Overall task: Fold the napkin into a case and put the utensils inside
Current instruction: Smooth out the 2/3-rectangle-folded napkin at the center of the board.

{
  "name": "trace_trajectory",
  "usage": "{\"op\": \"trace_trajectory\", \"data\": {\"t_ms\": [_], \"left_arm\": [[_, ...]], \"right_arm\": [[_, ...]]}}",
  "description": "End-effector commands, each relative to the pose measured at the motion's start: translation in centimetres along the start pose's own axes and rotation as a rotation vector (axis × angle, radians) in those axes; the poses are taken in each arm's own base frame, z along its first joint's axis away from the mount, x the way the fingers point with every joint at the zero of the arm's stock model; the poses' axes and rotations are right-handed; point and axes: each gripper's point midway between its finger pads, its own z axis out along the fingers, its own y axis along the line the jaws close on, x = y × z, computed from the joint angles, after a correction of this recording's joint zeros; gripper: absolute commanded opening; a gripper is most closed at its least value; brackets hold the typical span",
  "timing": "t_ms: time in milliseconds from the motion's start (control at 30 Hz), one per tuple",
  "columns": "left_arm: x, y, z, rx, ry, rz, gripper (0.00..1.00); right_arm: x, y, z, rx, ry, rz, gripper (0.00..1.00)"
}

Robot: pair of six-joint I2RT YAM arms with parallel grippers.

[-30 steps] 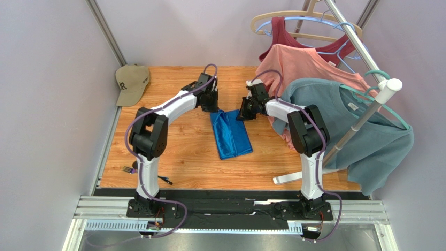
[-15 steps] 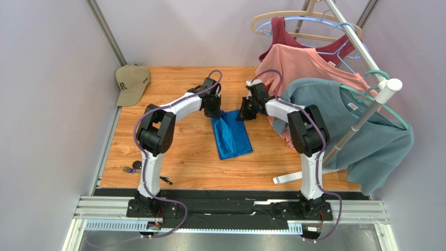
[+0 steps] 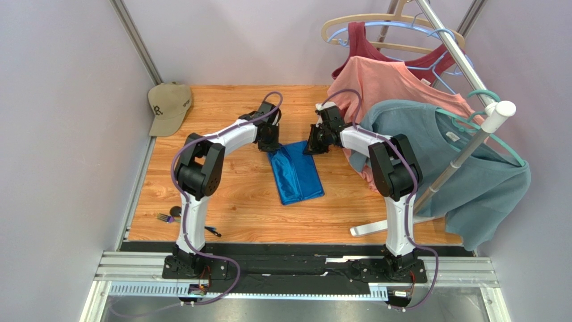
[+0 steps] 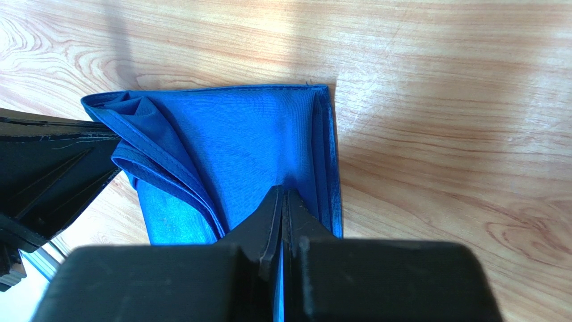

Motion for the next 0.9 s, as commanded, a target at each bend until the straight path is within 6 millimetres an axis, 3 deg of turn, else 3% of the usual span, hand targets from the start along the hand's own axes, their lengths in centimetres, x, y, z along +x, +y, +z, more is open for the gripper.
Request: {"op": "trace_trajectory", "data": {"t_ms": [0, 167, 300, 600, 867], "left_arm": [[-1.2, -0.5, -1.8, 0.026, -0.037, 0.017, 0.00], [-2.8, -3.5, -3.5, 0.173, -0.076, 0.006, 0.02], [-3.3, -4.7, -4.0, 0.221, -0.077, -0.011, 0.03], [-3.6, -5.4, -3.2, 0.255, -0.074, -0.024, 0.01], [-4.3, -6.3, -0.7, 0.288, -0.069, -0.041, 0.00]], "right_arm": [[1.2, -2.4, 0.8, 0.091, 0.041, -0.013, 0.00], [1.1, -2.0, 0.8, 0.088, 0.043, -0.024, 0.00], [1.1, -1.9, 0.8, 0.089, 0.043, -0.024, 0.00], [1.1, -1.8, 0.8, 0.086, 0.043, -0.028, 0.00], [1.2, -1.6, 0.9, 0.085, 0.047, -0.032, 0.00]]}}
